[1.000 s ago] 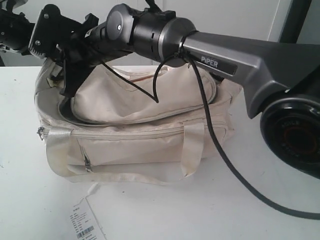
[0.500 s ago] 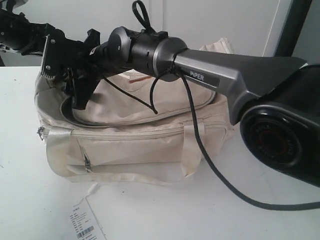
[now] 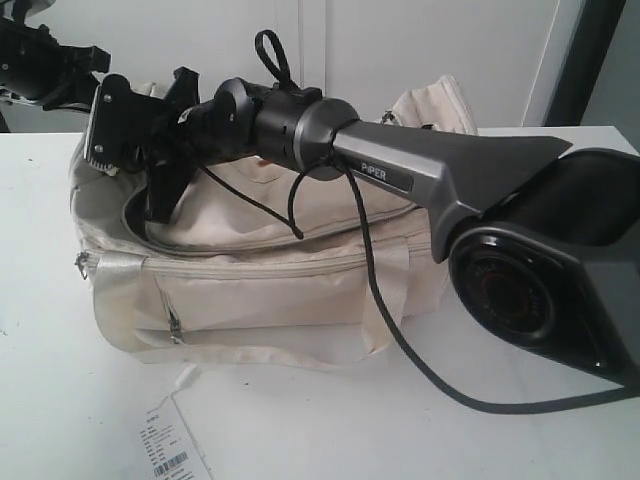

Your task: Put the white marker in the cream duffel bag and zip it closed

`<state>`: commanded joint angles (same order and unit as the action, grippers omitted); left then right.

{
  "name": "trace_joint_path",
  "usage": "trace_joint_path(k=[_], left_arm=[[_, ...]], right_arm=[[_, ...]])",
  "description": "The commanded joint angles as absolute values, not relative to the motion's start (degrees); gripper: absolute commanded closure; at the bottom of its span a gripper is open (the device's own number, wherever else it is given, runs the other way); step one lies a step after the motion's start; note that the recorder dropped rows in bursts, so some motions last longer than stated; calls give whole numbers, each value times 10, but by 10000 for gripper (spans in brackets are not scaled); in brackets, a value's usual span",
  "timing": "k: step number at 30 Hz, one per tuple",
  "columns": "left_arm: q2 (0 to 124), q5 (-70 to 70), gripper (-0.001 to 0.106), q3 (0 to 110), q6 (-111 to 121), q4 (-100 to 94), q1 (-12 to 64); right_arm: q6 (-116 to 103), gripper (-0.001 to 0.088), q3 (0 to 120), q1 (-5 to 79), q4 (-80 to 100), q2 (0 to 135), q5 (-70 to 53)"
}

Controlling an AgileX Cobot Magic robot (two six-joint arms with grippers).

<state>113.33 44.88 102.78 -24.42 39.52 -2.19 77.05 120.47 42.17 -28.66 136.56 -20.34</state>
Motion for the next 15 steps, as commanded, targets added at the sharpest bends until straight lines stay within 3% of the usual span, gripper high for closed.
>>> trace_joint_path(k=[15], left_arm=[[1133,447,1050,1028,-244,394,-22]], right_arm=[[611,868,1205,420,-272,1291,-317]])
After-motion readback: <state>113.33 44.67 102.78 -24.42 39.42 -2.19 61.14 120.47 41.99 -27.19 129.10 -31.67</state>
